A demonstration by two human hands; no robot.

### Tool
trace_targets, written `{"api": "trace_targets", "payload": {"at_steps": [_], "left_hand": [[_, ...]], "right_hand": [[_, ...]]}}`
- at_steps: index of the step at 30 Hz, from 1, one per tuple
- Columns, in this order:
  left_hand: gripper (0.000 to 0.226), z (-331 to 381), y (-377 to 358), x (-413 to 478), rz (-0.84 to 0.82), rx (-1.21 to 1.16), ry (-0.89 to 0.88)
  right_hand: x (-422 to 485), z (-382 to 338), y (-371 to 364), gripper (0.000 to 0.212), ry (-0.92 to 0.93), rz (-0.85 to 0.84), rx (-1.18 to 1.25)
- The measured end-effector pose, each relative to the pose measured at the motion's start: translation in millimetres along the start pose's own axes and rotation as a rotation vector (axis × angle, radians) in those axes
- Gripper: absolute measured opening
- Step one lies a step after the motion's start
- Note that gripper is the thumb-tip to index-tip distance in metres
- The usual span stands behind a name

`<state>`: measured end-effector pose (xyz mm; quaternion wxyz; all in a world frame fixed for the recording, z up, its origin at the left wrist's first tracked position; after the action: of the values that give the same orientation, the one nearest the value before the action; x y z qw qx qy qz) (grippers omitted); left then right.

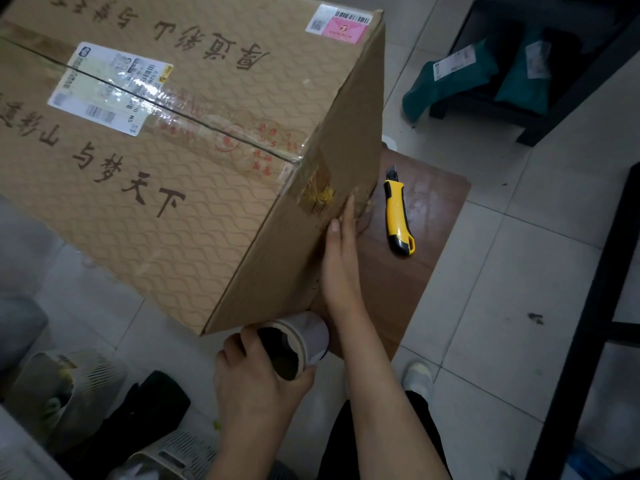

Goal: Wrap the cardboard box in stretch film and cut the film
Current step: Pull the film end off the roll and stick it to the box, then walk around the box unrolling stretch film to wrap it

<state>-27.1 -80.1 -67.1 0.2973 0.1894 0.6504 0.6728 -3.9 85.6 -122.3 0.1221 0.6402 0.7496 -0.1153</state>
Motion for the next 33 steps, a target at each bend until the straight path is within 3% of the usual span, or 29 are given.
{"api": "trace_targets", "payload": {"at_steps": [5, 9, 13, 16, 20, 26, 29, 33], "left_hand": [[0.103, -4, -3, 2, -0.035, 0.004, -0.004], [0.107, -8, -3, 0, -0.018, 0.000, -0.023], [0.107, -9, 0, -2, -0.010, -0.008, -0.031], [0.109, -11, 1, -7, 0.000, -0.009, -0.058], [0.103, -12, 7, -24, 0.078, -0.087, -0.085], [0.033, -26, 6, -43, 0.284, -0.124, -0.423], [0.027, -31, -1, -43, 0.272, -0.181, -0.521], [0.032, -38, -2, -44, 0.126, -0.277, -0.530]], "right_hand": [[19, -24, 21, 0.044, -0.004, 0.035, 0.033], [33, -37, 35, 0.050, 0.034, 0.014, 0.085], [19, -18, 59, 0.037, -0.024, 0.351, 0.044], [-23, 39, 69, 0.026, -0.239, 0.503, -0.008], [-93, 107, 72, 0.030, -0.520, 0.377, -0.025], [-134, 123, 65, 0.030, -0.783, 0.323, 0.119], [-137, 121, 60, 0.033, -0.815, 0.249, 0.130], [-138, 116, 59, 0.028, -0.875, 0.144, 0.316]]}}
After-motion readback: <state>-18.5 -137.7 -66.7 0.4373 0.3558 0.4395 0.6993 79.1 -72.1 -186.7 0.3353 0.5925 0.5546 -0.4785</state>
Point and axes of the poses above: each hand's wrist, its own x-axis towards the middle knuckle, its own y-axis out of the back of the hand, z = x × y, the point moved 2 cm from there along x, towards the middle knuckle, and after that the axes turned 10 degrees about z, right-handed, at the moved point
